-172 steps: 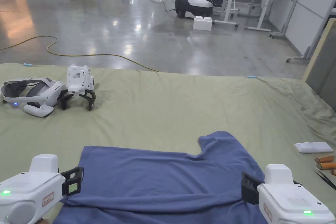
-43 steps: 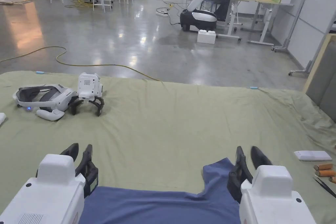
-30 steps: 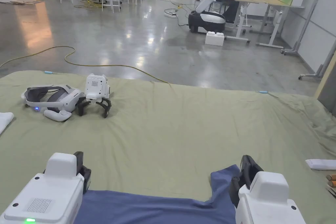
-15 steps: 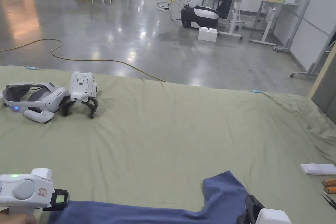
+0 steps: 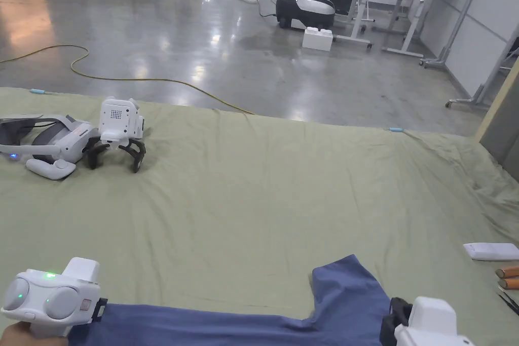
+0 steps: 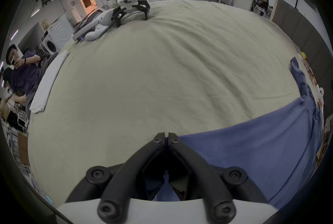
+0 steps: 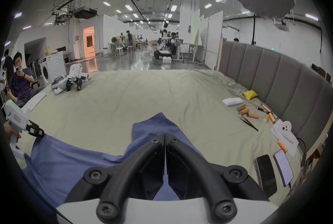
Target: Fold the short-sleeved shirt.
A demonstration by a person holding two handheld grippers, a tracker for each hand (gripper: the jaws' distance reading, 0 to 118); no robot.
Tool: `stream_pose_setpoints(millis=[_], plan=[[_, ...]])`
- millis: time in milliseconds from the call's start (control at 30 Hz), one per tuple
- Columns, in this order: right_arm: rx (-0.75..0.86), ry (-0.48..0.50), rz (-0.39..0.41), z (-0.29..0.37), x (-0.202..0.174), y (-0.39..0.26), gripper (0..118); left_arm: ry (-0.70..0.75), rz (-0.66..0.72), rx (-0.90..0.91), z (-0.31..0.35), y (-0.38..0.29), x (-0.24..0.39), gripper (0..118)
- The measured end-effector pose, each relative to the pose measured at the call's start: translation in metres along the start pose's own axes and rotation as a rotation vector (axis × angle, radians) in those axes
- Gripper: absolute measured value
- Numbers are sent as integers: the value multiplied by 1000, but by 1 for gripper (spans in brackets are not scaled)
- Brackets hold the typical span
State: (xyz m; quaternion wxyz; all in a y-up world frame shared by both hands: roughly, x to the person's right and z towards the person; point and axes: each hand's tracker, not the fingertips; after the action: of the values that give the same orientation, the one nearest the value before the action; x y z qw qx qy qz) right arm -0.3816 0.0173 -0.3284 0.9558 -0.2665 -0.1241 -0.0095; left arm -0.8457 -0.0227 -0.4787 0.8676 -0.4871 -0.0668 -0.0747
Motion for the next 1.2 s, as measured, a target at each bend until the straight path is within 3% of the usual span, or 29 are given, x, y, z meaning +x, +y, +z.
stream_pose_setpoints(millis=[33,67,133,167,233,367,500,533,633,700,767,900,1100,1200], plan=[[-30,-5,25,-14,6,7,12,-17,29,27,1,1,-7,0],[-58,-13,37,-30,13,14,32,-28,44,51,7,0,-9,0],[-162,-13,77,-67,27,27,62,-27,30,79,20,-3,-10,0],[-215,-10,54,-85,35,32,68,-23,27,90,20,-3,-14,0],[-312,11,66,-116,45,38,68,-36,34,115,28,-3,-19,0],[-512,90,-33,-164,62,31,68,-44,64,154,38,-4,-24,0],[-589,64,27,-187,62,19,68,-42,73,159,38,-6,-24,0],[-618,61,46,-190,58,14,66,-42,77,159,37,-6,-24,0],[-635,83,56,-193,54,7,16,-40,81,151,35,-8,-20,0],[-621,86,31,-190,47,4,3,-37,81,149,34,-10,-17,0],[-609,81,53,-189,47,3,2,-39,82,144,32,-10,-17,0],[-525,97,11,-170,56,9,1,-39,78,153,35,-15,-16,0],[-375,138,-18,-86,72,31,1,-69,86,218,64,-27,-26,0],[-302,144,14,-34,79,33,1,-93,109,275,90,-40,-37,0]])
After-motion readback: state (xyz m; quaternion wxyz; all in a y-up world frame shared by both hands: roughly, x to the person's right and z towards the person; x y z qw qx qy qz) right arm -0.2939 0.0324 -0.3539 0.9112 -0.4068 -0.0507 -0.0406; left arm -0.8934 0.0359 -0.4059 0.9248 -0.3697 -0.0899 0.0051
